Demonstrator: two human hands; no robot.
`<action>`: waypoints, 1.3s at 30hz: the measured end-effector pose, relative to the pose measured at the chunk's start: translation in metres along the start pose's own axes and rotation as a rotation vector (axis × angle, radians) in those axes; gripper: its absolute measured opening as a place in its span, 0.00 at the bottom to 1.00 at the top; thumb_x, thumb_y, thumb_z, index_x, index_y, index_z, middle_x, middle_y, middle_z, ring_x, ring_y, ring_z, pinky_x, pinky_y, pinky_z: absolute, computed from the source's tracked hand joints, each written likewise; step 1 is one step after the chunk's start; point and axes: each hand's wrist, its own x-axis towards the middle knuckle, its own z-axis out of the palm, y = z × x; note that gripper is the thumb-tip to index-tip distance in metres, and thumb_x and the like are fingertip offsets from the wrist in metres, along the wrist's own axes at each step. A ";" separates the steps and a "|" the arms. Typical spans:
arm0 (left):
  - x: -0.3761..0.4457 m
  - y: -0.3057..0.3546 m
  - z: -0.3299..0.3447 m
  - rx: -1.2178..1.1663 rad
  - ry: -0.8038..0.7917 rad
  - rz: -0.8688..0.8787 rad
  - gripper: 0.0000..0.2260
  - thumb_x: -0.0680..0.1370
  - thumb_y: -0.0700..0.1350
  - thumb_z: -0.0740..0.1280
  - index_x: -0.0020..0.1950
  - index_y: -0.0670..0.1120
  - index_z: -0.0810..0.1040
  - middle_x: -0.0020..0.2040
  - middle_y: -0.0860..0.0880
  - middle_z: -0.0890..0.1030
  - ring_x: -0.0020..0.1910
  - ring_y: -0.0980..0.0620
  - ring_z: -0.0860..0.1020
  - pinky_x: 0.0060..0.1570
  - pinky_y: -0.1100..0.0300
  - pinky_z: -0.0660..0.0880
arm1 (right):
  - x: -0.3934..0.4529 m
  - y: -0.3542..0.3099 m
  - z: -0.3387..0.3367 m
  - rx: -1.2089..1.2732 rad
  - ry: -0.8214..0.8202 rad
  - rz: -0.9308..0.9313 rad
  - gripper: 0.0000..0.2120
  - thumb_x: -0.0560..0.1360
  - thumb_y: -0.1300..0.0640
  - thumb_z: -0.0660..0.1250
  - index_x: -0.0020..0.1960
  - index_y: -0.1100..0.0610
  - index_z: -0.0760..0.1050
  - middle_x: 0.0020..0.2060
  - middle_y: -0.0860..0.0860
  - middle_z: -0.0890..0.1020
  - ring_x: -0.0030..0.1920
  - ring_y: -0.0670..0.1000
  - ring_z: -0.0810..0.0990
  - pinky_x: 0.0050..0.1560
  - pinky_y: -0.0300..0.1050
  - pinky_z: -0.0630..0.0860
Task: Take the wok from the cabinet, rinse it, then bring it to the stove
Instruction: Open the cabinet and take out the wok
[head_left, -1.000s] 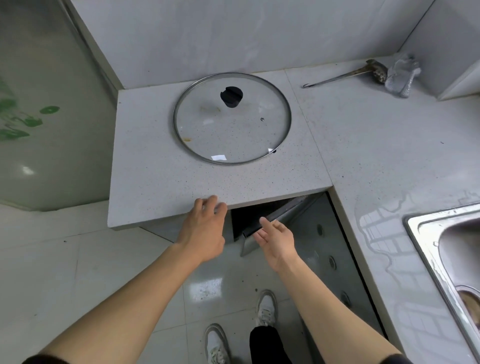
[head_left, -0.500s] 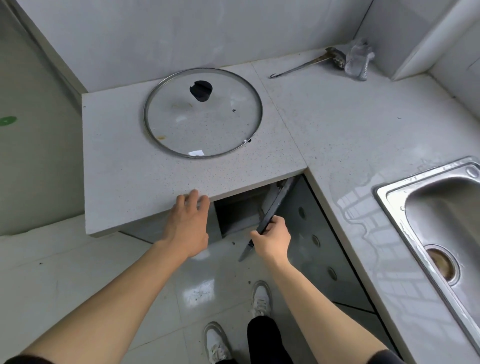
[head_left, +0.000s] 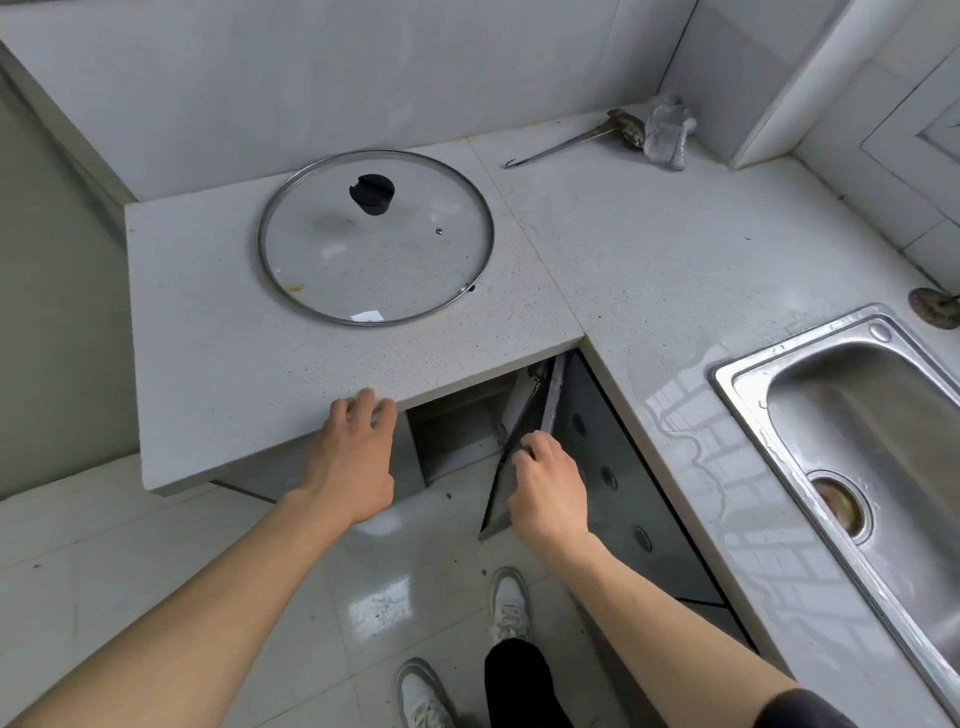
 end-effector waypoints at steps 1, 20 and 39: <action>0.000 0.000 0.000 0.009 -0.001 0.001 0.35 0.67 0.47 0.68 0.71 0.45 0.57 0.70 0.44 0.59 0.63 0.41 0.62 0.50 0.56 0.73 | -0.001 0.006 -0.001 -0.065 -0.015 -0.027 0.13 0.67 0.68 0.66 0.51 0.63 0.78 0.57 0.55 0.76 0.65 0.58 0.71 0.62 0.46 0.70; 0.001 0.008 0.002 0.078 0.011 -0.020 0.35 0.67 0.49 0.68 0.70 0.42 0.58 0.68 0.41 0.61 0.62 0.40 0.65 0.53 0.53 0.75 | -0.014 0.078 -0.022 -0.665 -0.316 -0.002 0.32 0.79 0.55 0.56 0.77 0.68 0.49 0.78 0.65 0.50 0.79 0.62 0.44 0.78 0.58 0.39; -0.013 0.013 0.002 -0.192 0.032 -0.090 0.36 0.73 0.48 0.66 0.76 0.45 0.52 0.77 0.45 0.49 0.75 0.42 0.50 0.72 0.49 0.64 | 0.002 0.034 -0.032 -0.120 -0.127 -0.124 0.25 0.78 0.51 0.59 0.72 0.59 0.61 0.73 0.57 0.63 0.76 0.57 0.56 0.76 0.51 0.57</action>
